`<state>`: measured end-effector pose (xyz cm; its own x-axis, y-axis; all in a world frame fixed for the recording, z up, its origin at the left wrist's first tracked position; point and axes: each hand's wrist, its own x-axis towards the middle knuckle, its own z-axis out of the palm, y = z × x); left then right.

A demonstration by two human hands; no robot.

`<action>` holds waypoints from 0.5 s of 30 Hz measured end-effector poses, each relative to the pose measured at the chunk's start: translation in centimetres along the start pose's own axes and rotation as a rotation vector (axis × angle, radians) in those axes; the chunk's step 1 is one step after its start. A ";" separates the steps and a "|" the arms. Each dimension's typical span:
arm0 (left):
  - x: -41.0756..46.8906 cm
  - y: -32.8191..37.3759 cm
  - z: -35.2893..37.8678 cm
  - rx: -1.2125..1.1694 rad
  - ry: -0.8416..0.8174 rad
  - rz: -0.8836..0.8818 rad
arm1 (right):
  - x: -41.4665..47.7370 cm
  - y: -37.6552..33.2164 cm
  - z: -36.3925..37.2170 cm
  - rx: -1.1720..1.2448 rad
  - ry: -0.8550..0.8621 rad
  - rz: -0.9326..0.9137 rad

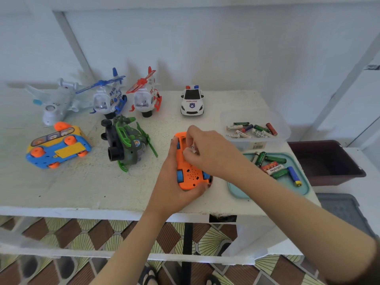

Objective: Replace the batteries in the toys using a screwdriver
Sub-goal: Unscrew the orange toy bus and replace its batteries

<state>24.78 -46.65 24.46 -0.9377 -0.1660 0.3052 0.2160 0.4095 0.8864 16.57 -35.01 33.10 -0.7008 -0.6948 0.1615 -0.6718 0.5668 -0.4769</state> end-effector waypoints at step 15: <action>0.2 -0.7 0.2 -0.006 0.022 -0.037 | -1.3 1.8 2.7 0.071 0.132 -0.060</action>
<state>24.39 -46.84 23.81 -0.9390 -0.2007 0.2793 0.1825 0.3975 0.8993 16.92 -34.23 29.71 -0.6887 -0.6595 0.3013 -0.6978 0.4900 -0.5224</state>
